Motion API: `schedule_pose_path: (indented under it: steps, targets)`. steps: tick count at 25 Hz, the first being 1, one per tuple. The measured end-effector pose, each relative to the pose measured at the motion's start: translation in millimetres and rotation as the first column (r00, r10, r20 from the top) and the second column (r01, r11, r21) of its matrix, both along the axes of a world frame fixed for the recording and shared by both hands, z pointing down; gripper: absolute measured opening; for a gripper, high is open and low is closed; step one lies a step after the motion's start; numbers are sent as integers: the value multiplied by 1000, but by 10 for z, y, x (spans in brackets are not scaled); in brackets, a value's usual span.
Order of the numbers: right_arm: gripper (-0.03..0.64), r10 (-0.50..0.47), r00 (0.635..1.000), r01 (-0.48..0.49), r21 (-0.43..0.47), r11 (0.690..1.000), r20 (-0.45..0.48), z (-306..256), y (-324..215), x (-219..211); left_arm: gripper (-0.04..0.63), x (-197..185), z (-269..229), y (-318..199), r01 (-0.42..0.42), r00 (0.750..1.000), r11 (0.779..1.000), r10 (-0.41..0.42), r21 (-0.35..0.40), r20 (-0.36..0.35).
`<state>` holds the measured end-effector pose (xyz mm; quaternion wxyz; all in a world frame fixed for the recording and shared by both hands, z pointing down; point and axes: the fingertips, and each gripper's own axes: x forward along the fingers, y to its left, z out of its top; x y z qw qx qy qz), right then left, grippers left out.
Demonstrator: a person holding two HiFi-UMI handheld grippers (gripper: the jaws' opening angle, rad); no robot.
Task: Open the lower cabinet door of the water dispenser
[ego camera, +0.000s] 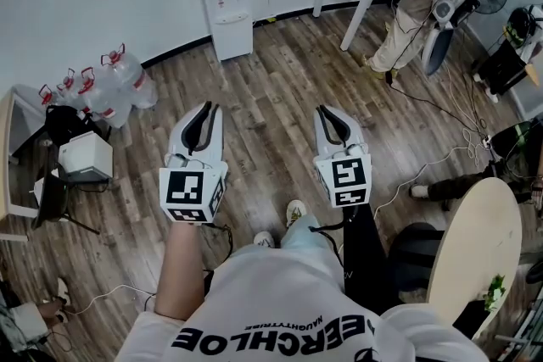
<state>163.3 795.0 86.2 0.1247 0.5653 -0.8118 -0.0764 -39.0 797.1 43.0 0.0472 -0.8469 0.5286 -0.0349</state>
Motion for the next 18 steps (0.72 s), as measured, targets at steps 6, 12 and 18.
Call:
schedule_pose_path:
  steps: [6,12,18]
  targets:
    - [29,-11,1000,11,12,1000,-7,50,-178,8,57,41,116,-198,2,1000,1000,-2,-19,-13]
    - [66,-54,999,54,10,999,3,152,-593,81,57,190,181,-586,13,1000,1000,-13,-18,-5]
    - [69,-101,995,100,27,995,13,66,-1305,149,57,329,97,-1209,31,999,999,-31,-16,11]
